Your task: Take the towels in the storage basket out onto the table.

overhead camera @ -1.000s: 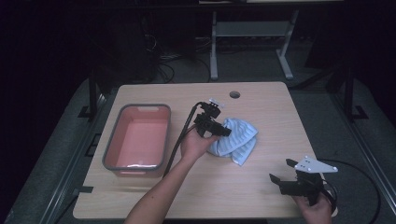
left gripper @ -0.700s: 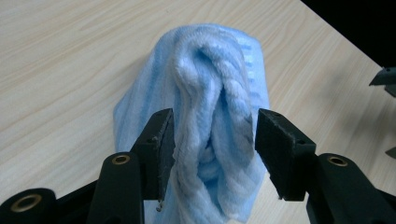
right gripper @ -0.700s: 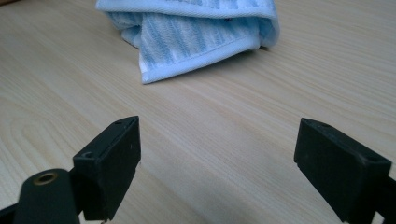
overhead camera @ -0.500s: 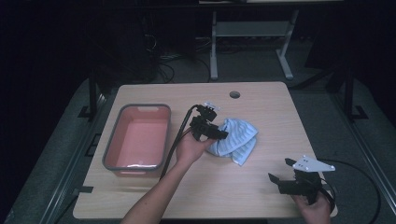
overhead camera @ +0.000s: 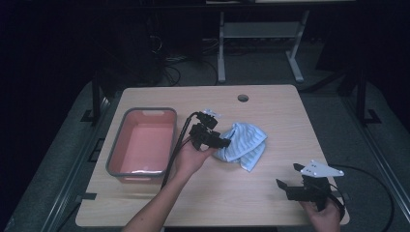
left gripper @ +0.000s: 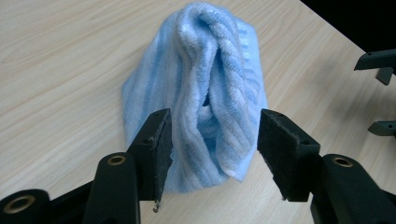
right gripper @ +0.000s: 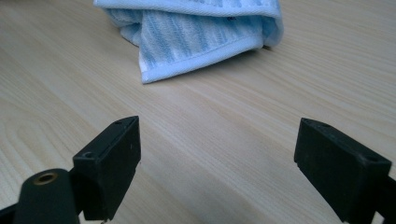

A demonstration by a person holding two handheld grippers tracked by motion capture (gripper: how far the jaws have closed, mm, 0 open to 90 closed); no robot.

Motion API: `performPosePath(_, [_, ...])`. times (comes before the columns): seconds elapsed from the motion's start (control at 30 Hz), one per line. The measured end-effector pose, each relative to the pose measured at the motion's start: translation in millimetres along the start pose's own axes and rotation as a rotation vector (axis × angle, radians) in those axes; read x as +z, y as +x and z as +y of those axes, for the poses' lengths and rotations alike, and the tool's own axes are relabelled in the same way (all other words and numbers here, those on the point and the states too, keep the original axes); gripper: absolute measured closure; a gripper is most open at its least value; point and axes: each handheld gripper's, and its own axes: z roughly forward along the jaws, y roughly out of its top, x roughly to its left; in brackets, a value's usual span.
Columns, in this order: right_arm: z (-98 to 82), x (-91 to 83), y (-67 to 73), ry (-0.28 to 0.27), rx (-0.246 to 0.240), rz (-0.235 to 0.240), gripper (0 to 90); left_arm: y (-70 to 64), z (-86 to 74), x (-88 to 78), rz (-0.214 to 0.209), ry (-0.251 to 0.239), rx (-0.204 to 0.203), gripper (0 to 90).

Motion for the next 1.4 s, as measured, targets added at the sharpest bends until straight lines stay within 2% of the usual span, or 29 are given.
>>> performPosePath(0.17, [0.2, 0.4, -0.9, 0.000, 0.004, 0.000, 14.2, 1.0, -3.3, -3.2, -0.002, -0.009, -0.010, 42.9])
performPosePath(0.23, [0.3, 0.4, -1.0, 0.001, 0.003, -0.002, 14.2, 0.8, -4.5, -5.6, 0.005, -0.003, 0.006, 42.7])
performPosePath(0.37, [-0.1, -1.0, -1.1, -0.001, 0.002, -0.006, 14.2, -1.0, -8.4, -8.6, 0.001, -0.018, 0.002, 42.2])
performPosePath(0.47, [0.1, -1.1, -1.1, -0.003, -0.001, -0.007, 14.2, -1.3, -12.3, -10.0, -0.002, -0.009, 0.011, 41.2])
performPosePath(0.67, [0.6, -0.1, 0.4, 0.002, 0.002, -0.006, 14.2, 0.4, -19.1, -10.0, -0.019, -0.010, -0.006, 40.2])
performPosePath(0.8, [0.4, -0.3, -0.5, 0.003, 0.006, -0.006, 14.2, 0.5, -21.6, -12.2, -0.008, -0.004, 0.013, 40.2])
performPosePath(1.03, [0.2, -0.7, -0.3, 0.004, 0.009, -0.007, 14.2, 2.4, -30.2, -15.7, -0.009, -0.017, -0.005, 39.5])
performPosePath(1.23, [1.1, 0.3, 0.4, 0.003, 0.004, -0.007, 14.2, 4.6, -37.5, -18.2, -0.014, -0.011, -0.002, 38.0])
performPosePath(1.3, [1.0, 0.8, 1.0, 0.007, 0.006, -0.006, 14.2, 5.1, -39.2, -18.3, -0.019, -0.019, -0.017, 38.0])
performPosePath(1.4, [1.0, 1.2, 1.1, 0.008, 0.003, -0.005, 14.2, 5.9, -41.6, -19.9, -0.017, -0.019, -0.010, 37.7])
